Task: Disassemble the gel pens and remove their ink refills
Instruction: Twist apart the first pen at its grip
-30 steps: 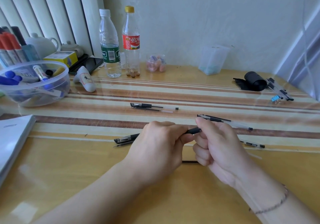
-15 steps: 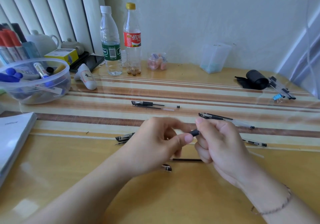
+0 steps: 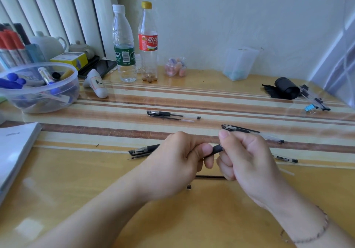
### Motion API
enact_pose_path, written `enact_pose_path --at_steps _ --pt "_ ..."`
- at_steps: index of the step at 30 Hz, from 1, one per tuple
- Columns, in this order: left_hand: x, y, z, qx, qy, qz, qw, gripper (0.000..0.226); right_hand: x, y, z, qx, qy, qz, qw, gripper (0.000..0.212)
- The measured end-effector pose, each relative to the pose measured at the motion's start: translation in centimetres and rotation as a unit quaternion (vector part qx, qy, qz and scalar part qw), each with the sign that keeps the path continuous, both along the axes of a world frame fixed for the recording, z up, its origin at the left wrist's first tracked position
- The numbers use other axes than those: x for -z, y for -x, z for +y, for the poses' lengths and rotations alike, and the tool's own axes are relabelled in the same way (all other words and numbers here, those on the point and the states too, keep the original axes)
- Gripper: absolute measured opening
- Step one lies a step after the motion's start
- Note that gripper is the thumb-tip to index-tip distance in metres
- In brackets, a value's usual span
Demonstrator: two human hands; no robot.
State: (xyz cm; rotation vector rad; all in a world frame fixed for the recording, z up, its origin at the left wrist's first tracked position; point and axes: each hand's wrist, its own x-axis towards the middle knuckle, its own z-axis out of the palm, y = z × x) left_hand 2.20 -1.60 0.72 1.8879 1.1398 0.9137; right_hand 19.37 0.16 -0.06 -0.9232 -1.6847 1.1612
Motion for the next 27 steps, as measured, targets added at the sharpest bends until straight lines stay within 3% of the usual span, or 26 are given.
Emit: enact_pose_path --at_steps 2,4,8,10,14,16,21,27 --pt "-0.3 0.7 0.3 0.049 0.086 -0.047 0.994 0.032 -0.1 0.0 -0.1 -0.026 -0.035 -0.032 0.999 0.051" --pt "-0.6 1.1 0.5 0.059 0.108 -0.075 0.990 0.022 -0.2 -0.2 0.2 -0.020 -0.049 -0.032 0.998 0.047" --pt "-0.6 1.2 0.8 -0.025 0.010 -0.001 1.000 0.019 0.1 -0.9 1.2 0.003 -0.137 -0.097 0.986 0.048" --pt "-0.6 1.3 0.9 -0.031 0.005 0.011 0.999 0.014 0.1 -1.2 1.3 0.015 -0.171 -0.133 0.976 0.048" --pt "-0.5 1.6 0.7 -0.020 -0.058 0.113 0.992 0.029 0.0 -1.3 1.5 0.010 -0.204 -0.169 0.964 0.026" --pt "-0.4 1.7 0.7 -0.021 -0.059 0.125 0.990 0.022 0.2 -1.4 1.7 0.014 -0.205 -0.178 0.962 0.019" --pt "-0.2 1.8 1.0 -0.057 -0.076 0.097 0.991 0.007 0.1 -1.6 1.6 0.072 -0.183 -0.150 0.969 0.009" --pt "0.0 2.0 1.2 -0.038 -0.076 0.077 0.993 0.012 -0.1 -1.4 1.3 0.056 -0.134 -0.085 0.986 0.011"
